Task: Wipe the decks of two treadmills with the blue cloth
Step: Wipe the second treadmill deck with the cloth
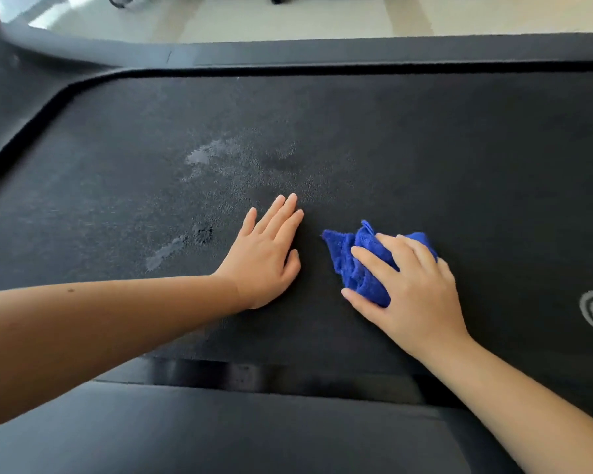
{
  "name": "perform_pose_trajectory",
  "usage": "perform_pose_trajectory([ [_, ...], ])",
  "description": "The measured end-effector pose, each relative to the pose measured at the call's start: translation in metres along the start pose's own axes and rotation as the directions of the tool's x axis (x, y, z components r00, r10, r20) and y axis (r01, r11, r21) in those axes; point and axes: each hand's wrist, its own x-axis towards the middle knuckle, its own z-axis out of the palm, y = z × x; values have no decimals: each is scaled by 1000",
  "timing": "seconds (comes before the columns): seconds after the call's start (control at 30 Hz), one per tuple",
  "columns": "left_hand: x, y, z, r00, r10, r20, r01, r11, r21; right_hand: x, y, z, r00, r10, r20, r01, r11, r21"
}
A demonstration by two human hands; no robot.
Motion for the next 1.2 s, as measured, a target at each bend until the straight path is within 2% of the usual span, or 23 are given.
perform_pose_trajectory([
  [0.1, -6, -14, -6, 1000, -29, -2, 29, 999, 18, 3, -4, 0, 999, 32, 24, -31, 999, -12],
  [0.23, -21, -65, -19, 995, 66, -74, -54, 986, 160, 1, -31, 6, 997, 71, 4, -71, 996, -45],
  [0.37, -34, -93, -27, 995, -92, -40, 94, 994, 60, 13, -77, 17, 997, 74, 0, -74, 995, -67],
  [0.57, -52, -98, -19, 992, -118, -41, 119, 993, 13, 36, -115, 37, 999, 2, 44, 0, 999, -51],
  [0.73, -53, -96, -18, 992, -118, -48, 119, 993, 28, 37, -80, 28, 981, -168, 92, 165, 985, 44],
  [0.83, -51, -97, -17, 984, -174, -37, 175, 984, 16, 32, -55, 21, 989, -125, 79, 121, 992, 45],
  [0.97, -50, -96, -16, 979, -204, -22, 204, 979, -13, 32, -68, 25, 999, -42, 32, 41, 999, 21],
  [1.2, -51, -98, -15, 982, -182, -44, 180, 983, -40, 49, -90, 37, 984, -165, 68, 162, 986, 44],
])
